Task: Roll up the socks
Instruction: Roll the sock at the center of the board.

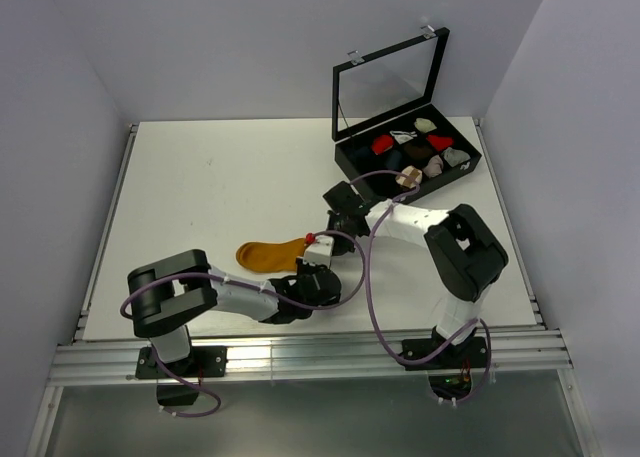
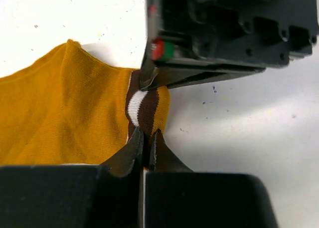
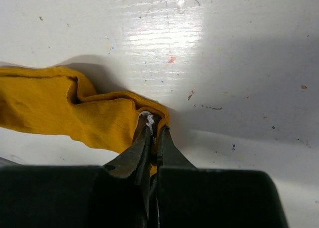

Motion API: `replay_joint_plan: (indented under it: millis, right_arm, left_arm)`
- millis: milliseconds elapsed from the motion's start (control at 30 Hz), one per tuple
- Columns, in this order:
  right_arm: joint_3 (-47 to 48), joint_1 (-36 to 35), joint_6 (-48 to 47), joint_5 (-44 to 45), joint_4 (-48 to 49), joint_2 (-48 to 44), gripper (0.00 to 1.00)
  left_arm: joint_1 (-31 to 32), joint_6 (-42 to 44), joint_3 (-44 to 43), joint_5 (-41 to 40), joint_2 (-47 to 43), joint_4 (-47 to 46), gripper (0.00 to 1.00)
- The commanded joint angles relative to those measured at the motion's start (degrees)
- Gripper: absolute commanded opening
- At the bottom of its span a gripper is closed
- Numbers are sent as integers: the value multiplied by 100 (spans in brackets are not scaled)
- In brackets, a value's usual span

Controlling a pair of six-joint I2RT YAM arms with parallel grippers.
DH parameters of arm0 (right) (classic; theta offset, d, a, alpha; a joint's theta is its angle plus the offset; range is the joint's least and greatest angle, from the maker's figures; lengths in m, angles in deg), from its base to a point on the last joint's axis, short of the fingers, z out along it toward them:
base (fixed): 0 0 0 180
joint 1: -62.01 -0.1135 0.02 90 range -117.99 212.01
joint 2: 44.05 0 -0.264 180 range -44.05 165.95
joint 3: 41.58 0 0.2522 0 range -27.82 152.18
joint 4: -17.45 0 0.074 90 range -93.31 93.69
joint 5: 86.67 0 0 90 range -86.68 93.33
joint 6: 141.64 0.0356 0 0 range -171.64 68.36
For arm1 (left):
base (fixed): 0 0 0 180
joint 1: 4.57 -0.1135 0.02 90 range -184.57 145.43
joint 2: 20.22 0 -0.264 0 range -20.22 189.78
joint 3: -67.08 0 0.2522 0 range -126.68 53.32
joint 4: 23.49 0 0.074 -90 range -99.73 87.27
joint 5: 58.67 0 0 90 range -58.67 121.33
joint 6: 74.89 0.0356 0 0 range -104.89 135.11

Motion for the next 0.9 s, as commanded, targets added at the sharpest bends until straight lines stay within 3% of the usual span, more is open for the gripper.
replay_joint_plan:
  millis: [0,100,133,233,400,867]
  right_arm:
    - [-175,-65,16,-309,525,-373,1]
    - [-351,-48,104,-282,859,-628,18]
    - [-395,-39,122,-291,948,-750,32]
    - [-439,-4,78,-353,1080,-848,50]
    - [-693,5,183,-203,1290,-1111,56]
    - [-1572,-4,315,-370,2318,-1227,58]
  left_arm:
    - [-149,-666,273,999,-206,217,0]
    - [-386,-982,405,1606,-523,190,0]
    - [-456,-1062,510,1747,-594,190,0]
    - [-781,-1466,879,2432,-858,-90,0]
    - [-1406,-2090,1371,3425,-1104,-608,0]
    - [-2311,-3084,1944,4568,-981,-1278,0]
